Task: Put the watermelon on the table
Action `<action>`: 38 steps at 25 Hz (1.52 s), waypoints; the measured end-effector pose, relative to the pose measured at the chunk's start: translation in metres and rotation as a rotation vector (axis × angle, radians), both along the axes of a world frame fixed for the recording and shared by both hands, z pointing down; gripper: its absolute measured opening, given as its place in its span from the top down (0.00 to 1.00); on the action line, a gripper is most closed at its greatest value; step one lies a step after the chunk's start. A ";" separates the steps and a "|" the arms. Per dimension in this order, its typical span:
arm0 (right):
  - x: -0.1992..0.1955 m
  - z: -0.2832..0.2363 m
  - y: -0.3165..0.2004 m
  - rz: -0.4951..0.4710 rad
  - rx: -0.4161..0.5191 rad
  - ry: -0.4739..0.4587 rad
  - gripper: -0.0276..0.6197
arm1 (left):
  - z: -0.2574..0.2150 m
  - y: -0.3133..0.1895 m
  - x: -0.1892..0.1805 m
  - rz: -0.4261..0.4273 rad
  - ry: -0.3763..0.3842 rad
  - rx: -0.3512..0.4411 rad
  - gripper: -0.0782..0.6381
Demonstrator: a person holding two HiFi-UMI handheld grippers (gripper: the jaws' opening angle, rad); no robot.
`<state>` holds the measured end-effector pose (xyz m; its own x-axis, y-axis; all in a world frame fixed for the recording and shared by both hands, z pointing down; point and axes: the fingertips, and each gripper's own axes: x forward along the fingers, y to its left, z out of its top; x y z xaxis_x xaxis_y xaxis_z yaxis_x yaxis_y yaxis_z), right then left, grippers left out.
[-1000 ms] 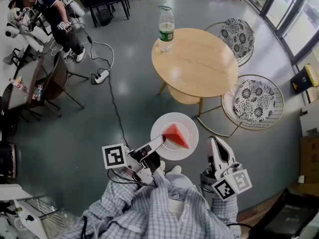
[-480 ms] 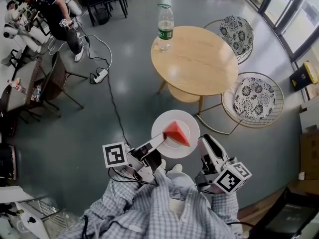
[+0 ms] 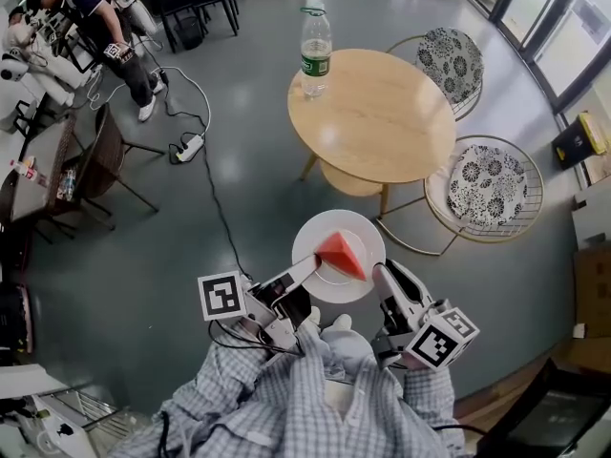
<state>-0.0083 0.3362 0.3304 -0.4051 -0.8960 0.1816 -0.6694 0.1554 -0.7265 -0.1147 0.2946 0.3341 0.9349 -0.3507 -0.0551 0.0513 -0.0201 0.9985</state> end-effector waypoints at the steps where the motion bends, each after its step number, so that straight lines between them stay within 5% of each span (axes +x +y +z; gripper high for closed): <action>1: -0.001 0.001 0.000 0.003 0.002 0.004 0.81 | 0.000 -0.001 -0.001 0.003 0.000 0.001 0.84; 19: -0.014 0.005 -0.001 0.058 0.019 -0.011 0.81 | 0.005 -0.006 -0.012 0.047 -0.010 -0.006 0.84; 38: 0.056 0.010 -0.106 -0.094 0.032 -0.017 0.81 | 0.012 -0.095 0.052 -0.094 -0.017 -0.008 0.84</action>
<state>0.0475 0.2301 0.3400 -0.4902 -0.8593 0.1458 -0.6387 0.2404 -0.7309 -0.0628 0.1996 0.3462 0.8984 -0.4376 -0.0367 0.0328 -0.0164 0.9993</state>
